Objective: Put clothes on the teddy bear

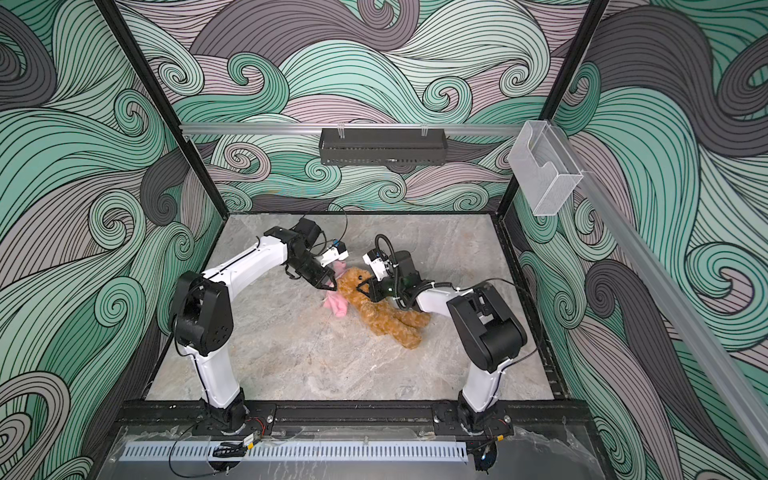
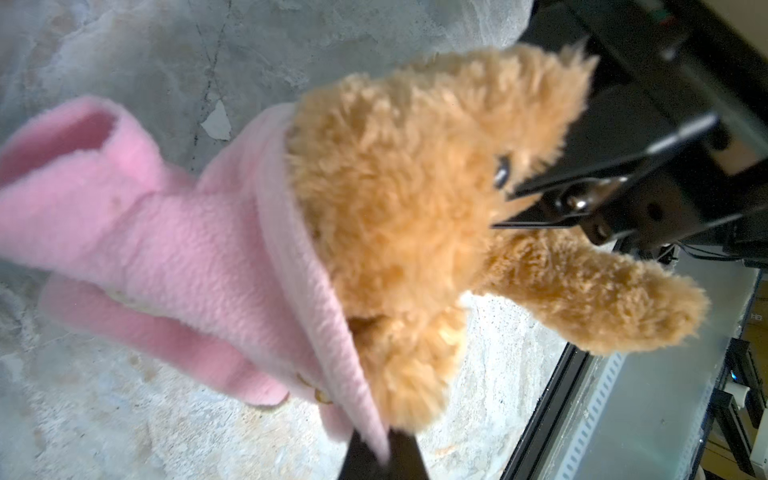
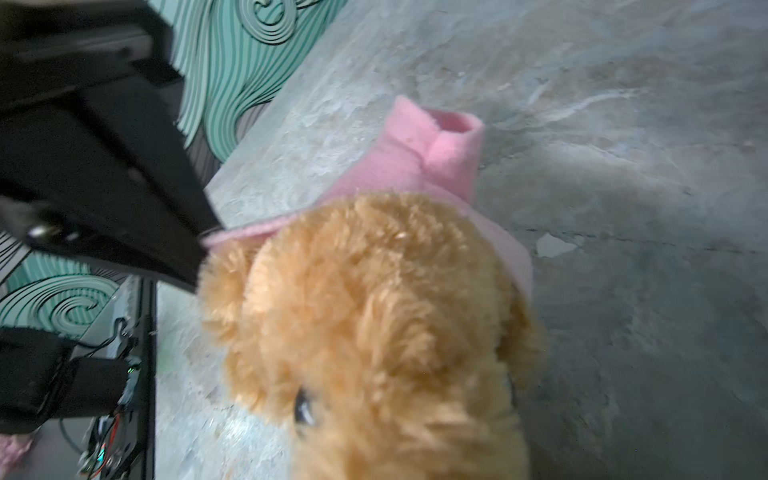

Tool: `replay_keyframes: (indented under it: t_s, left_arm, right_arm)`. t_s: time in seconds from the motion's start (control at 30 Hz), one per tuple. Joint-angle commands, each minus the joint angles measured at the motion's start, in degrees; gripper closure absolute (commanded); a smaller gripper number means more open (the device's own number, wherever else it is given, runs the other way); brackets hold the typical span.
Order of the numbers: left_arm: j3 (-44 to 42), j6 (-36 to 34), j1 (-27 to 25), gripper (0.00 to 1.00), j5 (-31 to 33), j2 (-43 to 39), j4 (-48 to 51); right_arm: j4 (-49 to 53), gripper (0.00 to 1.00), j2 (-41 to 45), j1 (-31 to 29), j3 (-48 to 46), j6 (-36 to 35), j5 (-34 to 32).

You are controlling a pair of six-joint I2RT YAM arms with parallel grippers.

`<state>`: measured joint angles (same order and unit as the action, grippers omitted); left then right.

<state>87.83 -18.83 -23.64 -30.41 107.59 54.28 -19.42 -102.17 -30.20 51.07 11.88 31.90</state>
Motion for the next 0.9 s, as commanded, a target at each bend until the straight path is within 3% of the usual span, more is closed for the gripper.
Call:
replay_keyframes:
  t_s: [0.0, 0.2, 0.6, 0.87]
  left_arm:
    - [-0.5, -0.2, -1.2, 1.0, -4.0, -0.7, 1.4]
    - [-1.8, 2.0, -1.4, 0.97, -9.8, -3.0, -2.4]
    - [-2.5, 14.2, -1.5, 0.89, -15.5, -3.1, -15.8]
    - [-3.9, 18.5, -2.4, 0.84, -21.0, -1.5, -20.0]
  right_arm:
    - [0.5, 0.87, -1.3, -3.9, 1.4, 3.3, -13.0]
    - [-1.5, 0.88, -1.7, -7.1, -0.1, 3.3, -17.7]
    - [-16.1, 0.86, -1.9, -10.2, -7.1, -1.4, -11.5]
    - [-27.3, 0.84, -1.6, -10.3, -10.4, -1.0, -10.6]
